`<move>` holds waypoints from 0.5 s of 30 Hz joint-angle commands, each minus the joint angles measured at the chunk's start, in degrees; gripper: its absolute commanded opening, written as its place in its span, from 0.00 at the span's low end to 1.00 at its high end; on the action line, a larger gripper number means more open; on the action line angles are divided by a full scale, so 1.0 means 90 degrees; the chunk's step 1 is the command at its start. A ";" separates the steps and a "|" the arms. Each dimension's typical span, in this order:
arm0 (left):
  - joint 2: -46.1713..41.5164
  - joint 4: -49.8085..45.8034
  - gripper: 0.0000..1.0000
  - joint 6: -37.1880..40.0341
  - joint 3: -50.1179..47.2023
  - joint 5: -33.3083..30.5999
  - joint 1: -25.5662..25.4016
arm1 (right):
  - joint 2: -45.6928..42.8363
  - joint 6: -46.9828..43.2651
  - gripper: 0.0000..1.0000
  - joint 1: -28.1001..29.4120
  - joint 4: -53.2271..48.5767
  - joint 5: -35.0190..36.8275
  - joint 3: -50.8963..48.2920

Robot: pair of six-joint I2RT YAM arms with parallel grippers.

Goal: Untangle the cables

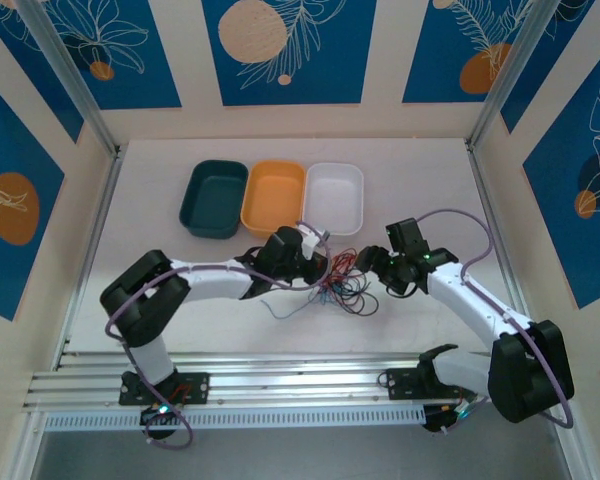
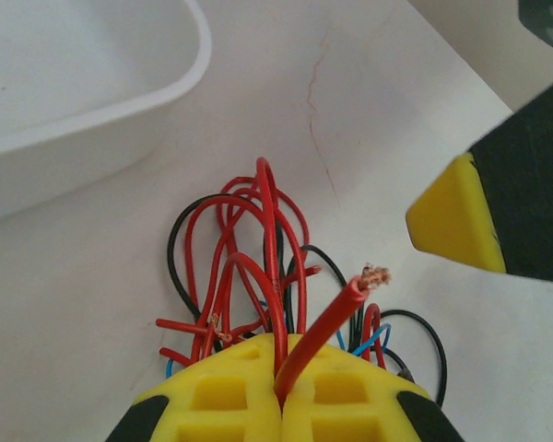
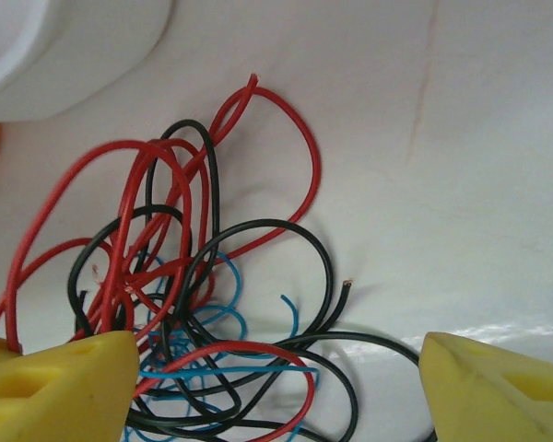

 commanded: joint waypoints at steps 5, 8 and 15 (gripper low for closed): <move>-0.1109 -0.0370 0.00 -0.0384 -0.0748 -0.0509 -0.0054 | 0.0116 0.0156 0.76 0.0383 -0.0329 -0.0261 0.0309; -0.1353 -0.0483 0.01 -0.0384 -0.0965 -0.0785 -0.0047 | 0.0159 0.0214 0.75 0.0511 -0.0274 -0.0305 0.0349; -0.1342 -0.0084 0.09 -0.0430 -0.1311 -0.0775 -0.0008 | 0.0632 0.0352 0.68 0.0838 -0.0184 -0.0388 0.0853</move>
